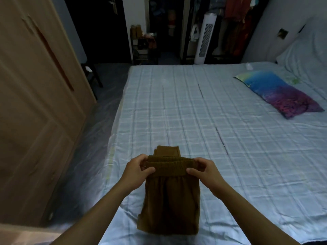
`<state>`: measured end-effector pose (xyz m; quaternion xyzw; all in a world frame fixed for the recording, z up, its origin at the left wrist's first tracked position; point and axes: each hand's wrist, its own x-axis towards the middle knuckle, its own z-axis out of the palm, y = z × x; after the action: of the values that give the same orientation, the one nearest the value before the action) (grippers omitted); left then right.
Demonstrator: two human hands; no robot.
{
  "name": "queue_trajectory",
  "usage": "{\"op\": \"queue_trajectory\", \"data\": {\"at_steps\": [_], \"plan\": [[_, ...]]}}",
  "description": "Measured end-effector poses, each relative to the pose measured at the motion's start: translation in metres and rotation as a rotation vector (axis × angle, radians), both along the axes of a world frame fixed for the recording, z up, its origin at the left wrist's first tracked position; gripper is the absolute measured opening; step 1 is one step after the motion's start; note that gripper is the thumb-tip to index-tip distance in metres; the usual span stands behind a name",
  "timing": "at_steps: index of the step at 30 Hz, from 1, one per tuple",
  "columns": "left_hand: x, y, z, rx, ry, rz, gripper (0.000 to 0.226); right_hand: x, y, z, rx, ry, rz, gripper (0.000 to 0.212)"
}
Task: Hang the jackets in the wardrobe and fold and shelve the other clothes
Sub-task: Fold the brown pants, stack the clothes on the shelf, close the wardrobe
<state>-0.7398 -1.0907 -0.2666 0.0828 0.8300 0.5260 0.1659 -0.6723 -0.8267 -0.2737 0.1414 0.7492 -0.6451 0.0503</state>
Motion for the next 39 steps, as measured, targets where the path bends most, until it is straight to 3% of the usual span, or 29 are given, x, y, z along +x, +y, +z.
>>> {"op": "queue_trajectory", "data": {"at_steps": [12,17,20,23,25,30,33,39], "plan": [[-0.129,0.023,-0.108,-0.052,-0.131,0.018,0.035,-0.128,0.002,-0.098,0.063,-0.194,-0.155,0.014],[-0.178,0.048,-0.188,-0.033,-0.175,0.128,0.035,-0.184,0.02,-0.178,0.054,-0.222,-0.178,0.018],[-0.207,0.062,-0.242,-0.073,-0.161,0.168,0.037,-0.214,0.029,-0.237,0.072,-0.258,-0.182,0.033],[-0.225,0.077,-0.288,-0.202,-0.114,0.174,0.056,-0.231,0.036,-0.286,0.339,-0.249,-0.196,0.059],[-0.217,0.085,-0.309,-0.364,0.016,0.142,0.063,-0.231,0.035,-0.304,0.573,-0.127,-0.159,0.065],[-0.17,0.102,-0.346,-0.792,0.34,-0.209,0.062,-0.199,0.011,-0.336,1.032,0.109,0.28,0.066],[-0.169,0.093,-0.374,-0.902,0.345,-0.345,0.068,-0.189,0.012,-0.366,1.136,0.042,0.419,0.07],[-0.174,0.087,-0.392,-0.903,0.368,-0.393,0.072,-0.189,0.019,-0.386,1.149,0.036,0.443,0.073]]}}
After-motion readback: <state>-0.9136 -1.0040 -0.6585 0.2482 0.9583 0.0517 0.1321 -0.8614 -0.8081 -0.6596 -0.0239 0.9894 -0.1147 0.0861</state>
